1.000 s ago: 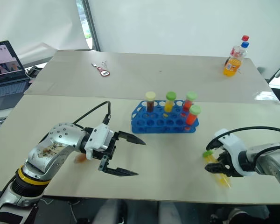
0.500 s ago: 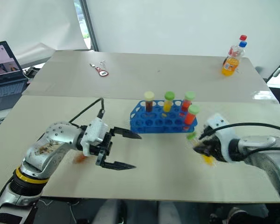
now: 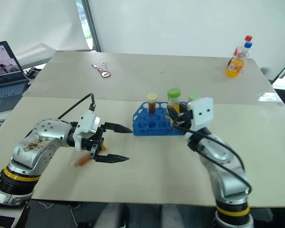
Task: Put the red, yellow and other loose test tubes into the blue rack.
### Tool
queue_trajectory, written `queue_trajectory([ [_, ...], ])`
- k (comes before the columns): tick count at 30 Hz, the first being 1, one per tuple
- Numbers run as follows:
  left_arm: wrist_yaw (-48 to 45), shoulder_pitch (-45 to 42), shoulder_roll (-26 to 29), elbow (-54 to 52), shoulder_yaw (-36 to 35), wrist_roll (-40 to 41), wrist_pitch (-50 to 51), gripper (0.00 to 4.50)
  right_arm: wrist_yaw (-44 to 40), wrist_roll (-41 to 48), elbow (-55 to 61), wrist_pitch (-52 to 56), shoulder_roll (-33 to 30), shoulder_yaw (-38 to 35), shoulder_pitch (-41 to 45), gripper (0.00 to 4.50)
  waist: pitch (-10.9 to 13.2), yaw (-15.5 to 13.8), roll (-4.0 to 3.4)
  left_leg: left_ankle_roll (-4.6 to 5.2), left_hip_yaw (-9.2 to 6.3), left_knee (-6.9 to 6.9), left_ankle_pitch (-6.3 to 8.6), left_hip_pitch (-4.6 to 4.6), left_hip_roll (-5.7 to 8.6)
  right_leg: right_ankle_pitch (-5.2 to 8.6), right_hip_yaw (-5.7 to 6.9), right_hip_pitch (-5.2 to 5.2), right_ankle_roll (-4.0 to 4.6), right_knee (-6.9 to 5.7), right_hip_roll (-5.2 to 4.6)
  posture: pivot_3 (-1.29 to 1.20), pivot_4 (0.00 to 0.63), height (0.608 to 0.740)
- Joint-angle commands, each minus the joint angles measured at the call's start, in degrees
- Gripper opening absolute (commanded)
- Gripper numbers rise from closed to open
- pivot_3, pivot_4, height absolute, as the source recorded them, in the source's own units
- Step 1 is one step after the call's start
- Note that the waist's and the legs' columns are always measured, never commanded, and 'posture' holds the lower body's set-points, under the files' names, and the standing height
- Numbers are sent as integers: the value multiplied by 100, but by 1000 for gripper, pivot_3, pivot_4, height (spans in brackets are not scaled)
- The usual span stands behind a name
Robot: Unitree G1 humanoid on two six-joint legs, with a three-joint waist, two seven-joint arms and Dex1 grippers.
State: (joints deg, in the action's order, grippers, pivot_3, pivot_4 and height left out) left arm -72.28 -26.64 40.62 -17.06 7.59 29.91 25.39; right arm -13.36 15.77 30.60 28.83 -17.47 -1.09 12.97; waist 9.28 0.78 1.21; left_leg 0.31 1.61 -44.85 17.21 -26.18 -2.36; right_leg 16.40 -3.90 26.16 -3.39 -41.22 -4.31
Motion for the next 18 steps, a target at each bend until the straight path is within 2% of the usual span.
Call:
queue_trajectory([
  [1,78,-89,69,-216,-185,156,106,4500,213,-492,-135,-778,194,205,-96,961,0,0,0,0,0,0,0,0,0,0,0,0,0,0,-1,0,150,671],
  [18,358,-112,55,-443,-174,260,330,4500,730,-1360,-1477,-2110,979,302,-39,960,0,6,0,-3,1,-2,-2,-1,-1,0,0,2,0,-11,0,0,150,671],
])
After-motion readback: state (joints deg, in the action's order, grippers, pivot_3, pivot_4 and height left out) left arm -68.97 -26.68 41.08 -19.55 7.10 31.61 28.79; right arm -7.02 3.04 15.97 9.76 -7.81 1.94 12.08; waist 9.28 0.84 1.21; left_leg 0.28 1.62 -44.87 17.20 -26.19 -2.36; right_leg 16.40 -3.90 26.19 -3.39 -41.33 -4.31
